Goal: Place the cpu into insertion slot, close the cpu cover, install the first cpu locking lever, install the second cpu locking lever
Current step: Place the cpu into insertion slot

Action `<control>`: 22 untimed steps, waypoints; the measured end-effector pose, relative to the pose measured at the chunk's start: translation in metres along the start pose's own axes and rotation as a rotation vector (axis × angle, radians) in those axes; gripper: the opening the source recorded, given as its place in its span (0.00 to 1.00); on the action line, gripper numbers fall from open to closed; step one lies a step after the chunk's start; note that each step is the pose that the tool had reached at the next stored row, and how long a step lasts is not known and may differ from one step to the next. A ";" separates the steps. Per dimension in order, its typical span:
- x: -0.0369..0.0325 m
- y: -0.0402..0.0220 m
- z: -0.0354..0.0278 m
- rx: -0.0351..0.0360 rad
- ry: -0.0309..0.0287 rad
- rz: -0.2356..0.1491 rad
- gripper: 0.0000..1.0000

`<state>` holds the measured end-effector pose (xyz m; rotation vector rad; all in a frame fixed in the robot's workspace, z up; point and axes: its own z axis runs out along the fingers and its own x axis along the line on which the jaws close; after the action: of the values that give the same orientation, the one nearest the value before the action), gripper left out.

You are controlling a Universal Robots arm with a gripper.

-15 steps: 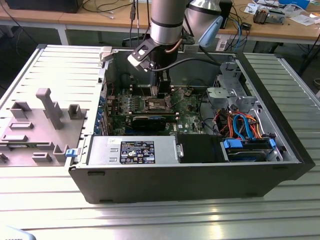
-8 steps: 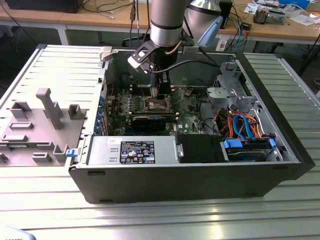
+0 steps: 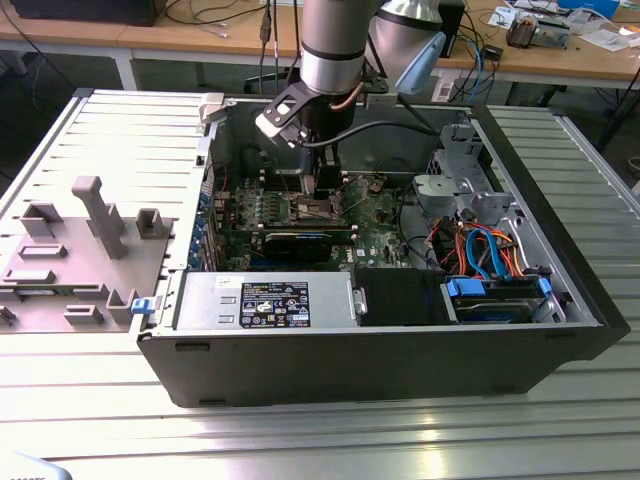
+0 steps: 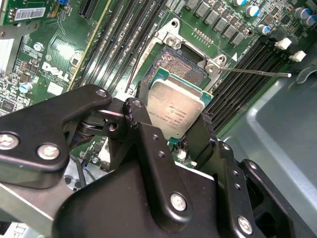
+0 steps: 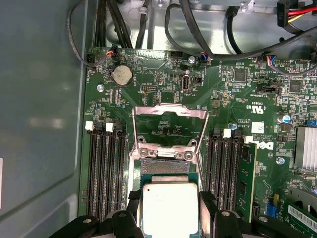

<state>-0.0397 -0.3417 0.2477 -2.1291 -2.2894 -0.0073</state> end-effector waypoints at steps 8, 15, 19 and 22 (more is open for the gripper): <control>0.0029 -0.0048 0.0010 0.0002 -0.0006 0.000 0.55; 0.0035 -0.0136 0.0053 0.0001 -0.0004 0.000 0.55; 0.0035 -0.0126 0.0085 0.0001 -0.0004 0.000 0.55; 0.0034 -0.0125 0.0091 0.0002 -0.0006 0.000 0.55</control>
<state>-0.0525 -0.3391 0.2387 -2.1294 -2.2896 -0.0065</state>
